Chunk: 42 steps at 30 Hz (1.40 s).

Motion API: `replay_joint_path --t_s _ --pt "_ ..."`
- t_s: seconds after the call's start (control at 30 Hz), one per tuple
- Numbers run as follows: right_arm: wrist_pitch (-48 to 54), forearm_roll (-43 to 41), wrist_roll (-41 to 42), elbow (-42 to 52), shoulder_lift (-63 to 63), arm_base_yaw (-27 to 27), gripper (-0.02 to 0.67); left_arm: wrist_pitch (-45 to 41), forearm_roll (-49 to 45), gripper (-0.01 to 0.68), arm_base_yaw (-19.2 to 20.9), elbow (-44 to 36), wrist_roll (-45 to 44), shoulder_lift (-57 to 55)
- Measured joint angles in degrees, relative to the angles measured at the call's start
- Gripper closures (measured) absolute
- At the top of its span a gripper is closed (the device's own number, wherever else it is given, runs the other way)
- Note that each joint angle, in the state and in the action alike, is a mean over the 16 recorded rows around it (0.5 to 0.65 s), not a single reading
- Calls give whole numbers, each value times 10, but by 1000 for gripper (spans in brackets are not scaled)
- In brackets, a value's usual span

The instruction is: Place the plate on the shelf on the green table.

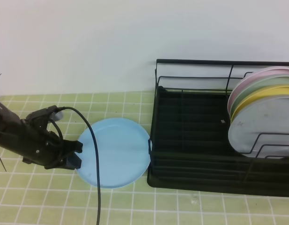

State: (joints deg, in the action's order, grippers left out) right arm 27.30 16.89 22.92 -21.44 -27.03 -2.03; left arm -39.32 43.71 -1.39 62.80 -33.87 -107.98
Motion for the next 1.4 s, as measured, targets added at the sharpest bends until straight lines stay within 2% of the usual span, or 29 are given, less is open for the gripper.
replay_joint_path --t_s 0.27,0.93,1.2,1.4 --pt "0 0 0 0 0 0 648 2 -4 637 1 1 -5 5" --pt "-20 38 0 0 0 0 648 29 -10 665 0 1 -27 110" --pt "-27 130 35 -3 0 0 648 25 18 665 0 1 -46 179" --pt "-17 310 139 -6 0 0 648 12 47 665 1 0 -72 250"
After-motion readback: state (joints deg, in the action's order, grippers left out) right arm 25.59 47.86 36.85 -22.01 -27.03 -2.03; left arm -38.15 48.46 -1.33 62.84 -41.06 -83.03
